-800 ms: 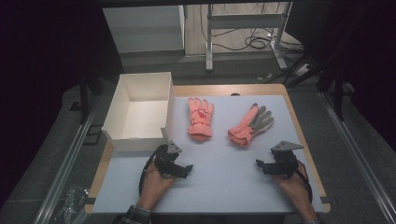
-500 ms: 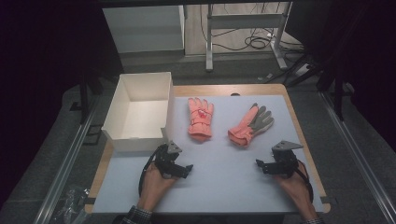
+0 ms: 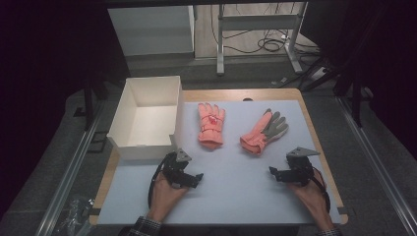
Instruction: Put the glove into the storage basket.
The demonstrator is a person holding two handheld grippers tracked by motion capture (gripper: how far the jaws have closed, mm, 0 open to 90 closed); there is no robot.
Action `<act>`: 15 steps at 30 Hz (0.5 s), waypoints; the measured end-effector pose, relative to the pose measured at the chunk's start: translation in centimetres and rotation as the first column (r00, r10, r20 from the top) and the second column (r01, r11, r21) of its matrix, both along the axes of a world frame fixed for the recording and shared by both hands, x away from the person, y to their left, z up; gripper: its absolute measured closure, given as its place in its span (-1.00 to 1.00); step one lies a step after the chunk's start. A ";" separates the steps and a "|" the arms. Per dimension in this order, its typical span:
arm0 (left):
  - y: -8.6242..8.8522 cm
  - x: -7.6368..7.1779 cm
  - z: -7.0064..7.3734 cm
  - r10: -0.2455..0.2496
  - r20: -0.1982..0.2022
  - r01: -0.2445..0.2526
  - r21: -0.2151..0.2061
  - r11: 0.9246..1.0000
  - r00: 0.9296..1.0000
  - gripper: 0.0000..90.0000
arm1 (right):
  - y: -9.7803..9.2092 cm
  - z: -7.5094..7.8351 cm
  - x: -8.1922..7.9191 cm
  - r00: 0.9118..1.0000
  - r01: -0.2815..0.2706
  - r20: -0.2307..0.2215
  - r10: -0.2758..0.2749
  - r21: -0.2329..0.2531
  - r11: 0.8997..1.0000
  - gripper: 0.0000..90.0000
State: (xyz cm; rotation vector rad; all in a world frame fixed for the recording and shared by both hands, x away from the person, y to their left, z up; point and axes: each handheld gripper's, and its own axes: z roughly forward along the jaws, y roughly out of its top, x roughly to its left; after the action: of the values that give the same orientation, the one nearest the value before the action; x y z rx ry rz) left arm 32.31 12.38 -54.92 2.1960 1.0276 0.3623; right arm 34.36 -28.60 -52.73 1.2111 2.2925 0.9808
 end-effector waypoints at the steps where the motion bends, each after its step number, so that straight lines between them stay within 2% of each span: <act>1: 0.0 0.0 0.0 0.000 0.000 0.000 0.000 1.000 1.000 -1.00 | 0.0 0.0 0.1 1.000 -0.004 -0.006 0.004 0.011 1.000 -0.65; 8: 0.0 0.0 0.0 0.000 0.000 0.000 0.000 1.000 1.000 -1.00 | 0.2 0.5 0.5 1.000 -0.019 -0.008 0.020 0.014 1.000 -0.59; 9: 0.0 0.0 0.0 0.001 0.000 -0.001 -0.001 1.000 1.000 -1.00 | 0.1 0.9 0.8 1.000 -0.011 -0.018 0.012 0.044 0.999 -0.56; 11: 0.0 0.0 0.0 0.001 0.000 -0.001 -0.001 1.000 1.000 -1.00 | 0.1 1.1 1.1 1.000 -0.009 -0.024 0.010 0.063 0.998 -0.56; 15: 0.0 0.0 0.0 0.001 -0.001 -0.001 -0.001 1.000 1.000 -1.00 | 0.2 1.6 1.8 1.000 -0.002 -0.017 0.003 0.058 0.998 -0.49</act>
State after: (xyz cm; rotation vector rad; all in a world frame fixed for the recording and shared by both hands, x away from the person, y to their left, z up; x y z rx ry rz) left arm 32.30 12.38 -54.93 2.1949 1.0291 0.3615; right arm 36.15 -28.39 -51.12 1.2442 2.2936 1.0485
